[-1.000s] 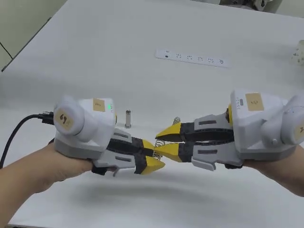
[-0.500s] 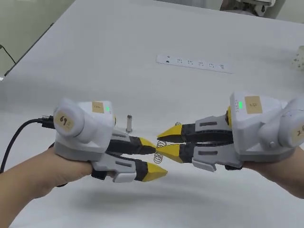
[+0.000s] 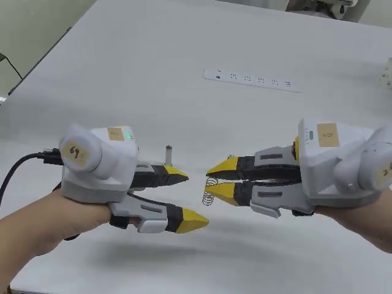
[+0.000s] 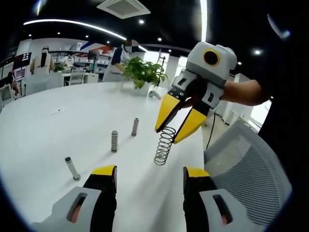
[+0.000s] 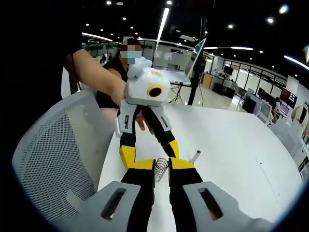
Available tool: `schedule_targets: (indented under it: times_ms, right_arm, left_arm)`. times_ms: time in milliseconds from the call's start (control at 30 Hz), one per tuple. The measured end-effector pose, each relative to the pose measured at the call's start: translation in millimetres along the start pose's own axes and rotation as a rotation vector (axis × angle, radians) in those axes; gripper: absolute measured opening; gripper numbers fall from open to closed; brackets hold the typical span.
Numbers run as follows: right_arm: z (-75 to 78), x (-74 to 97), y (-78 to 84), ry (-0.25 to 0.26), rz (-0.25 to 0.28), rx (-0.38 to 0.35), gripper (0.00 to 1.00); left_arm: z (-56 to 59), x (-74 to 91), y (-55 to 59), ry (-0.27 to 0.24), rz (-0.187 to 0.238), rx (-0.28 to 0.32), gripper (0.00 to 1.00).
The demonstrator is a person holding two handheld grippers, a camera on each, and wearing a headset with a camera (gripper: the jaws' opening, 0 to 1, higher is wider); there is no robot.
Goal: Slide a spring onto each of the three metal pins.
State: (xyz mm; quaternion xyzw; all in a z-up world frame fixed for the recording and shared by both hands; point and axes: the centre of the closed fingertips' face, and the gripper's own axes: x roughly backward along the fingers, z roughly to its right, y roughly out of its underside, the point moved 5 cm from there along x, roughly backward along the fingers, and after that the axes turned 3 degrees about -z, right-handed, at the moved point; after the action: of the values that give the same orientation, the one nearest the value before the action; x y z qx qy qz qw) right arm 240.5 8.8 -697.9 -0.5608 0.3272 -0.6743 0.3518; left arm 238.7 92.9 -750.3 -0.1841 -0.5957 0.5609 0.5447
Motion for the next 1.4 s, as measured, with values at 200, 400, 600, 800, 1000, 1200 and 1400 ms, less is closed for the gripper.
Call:
schedule_targets:
  times_ms: [200, 400, 600, 800, 1000, 1200, 1400]
  right_arm:
    - [1.7, -0.3, 2.5, 0.023, -0.019, 0.048, 0.08]
    - [5.4, -1.6, 2.2, 0.051, -0.006, 0.055, 0.08]
    - [9.1, -3.8, 3.4, 0.062, -0.010, 0.053, 0.08]
    - [11.7, -5.3, 5.3, 0.068, -0.017, 0.060, 0.08]
    - [17.1, -6.7, 7.0, 0.088, -0.014, 0.045, 0.08]
    - [23.6, -11.0, 8.3, 0.106, -0.022, 0.040, 0.08]
    - [34.0, -18.6, 4.8, 0.119, -0.021, 0.039, 0.08]
  left_arm:
    - [-6.1, 10.6, 1.6, -0.042, 0.028, 0.042, 0.58]
    - [-19.5, 27.0, 6.1, -0.112, 0.065, 0.121, 0.66]
    - [-30.2, 42.9, 14.8, -0.195, 0.070, 0.141, 0.81]
    - [-38.9, 54.0, 19.7, -0.255, 0.098, 0.159, 0.92]
    - [-41.9, 62.2, 24.6, -0.287, 0.113, 0.160, 0.98]
    - [-45.4, 69.7, 29.6, -0.307, 0.106, 0.155, 0.98]
    - [-46.4, 73.3, 29.8, -0.316, 0.117, 0.162, 0.98]
